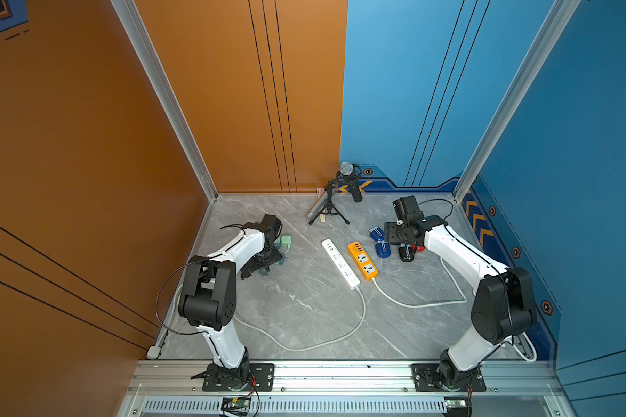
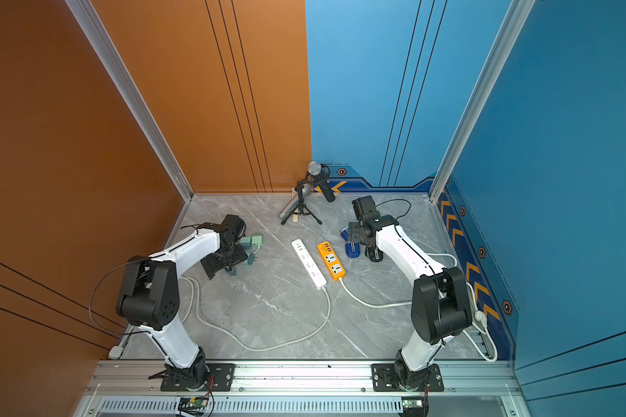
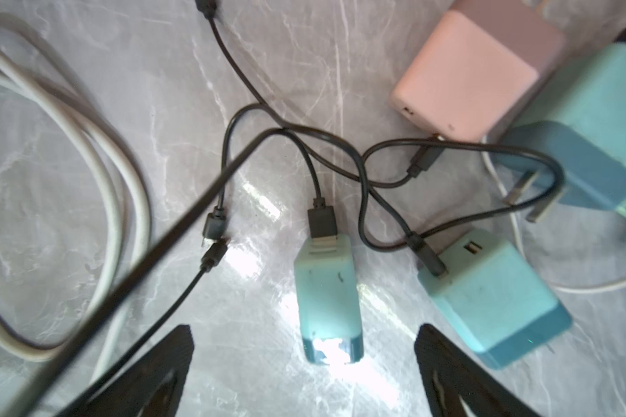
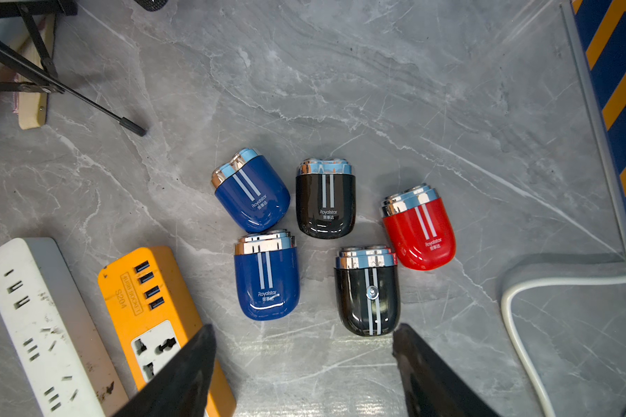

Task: Unplug the electric shaver
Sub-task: Place the plug at the center of the board, then reset both arms

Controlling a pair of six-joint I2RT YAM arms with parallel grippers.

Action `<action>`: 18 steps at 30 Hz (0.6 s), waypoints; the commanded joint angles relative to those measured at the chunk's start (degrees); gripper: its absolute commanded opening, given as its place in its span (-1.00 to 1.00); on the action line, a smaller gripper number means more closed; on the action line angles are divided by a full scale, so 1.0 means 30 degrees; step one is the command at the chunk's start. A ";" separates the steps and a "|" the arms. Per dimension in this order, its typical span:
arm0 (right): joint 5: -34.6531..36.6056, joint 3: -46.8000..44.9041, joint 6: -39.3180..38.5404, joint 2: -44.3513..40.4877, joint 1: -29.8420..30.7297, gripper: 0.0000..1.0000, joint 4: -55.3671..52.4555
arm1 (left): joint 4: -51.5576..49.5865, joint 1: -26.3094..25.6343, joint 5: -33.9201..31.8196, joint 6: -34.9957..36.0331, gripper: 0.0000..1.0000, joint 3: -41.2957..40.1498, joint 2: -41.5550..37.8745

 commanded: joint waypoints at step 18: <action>0.4238 -1.0439 -0.1896 -0.6835 -0.2804 1.00 1.2203 | 1.4258 -0.1269 -0.3121 1.1284 0.97 -0.8309 -0.8205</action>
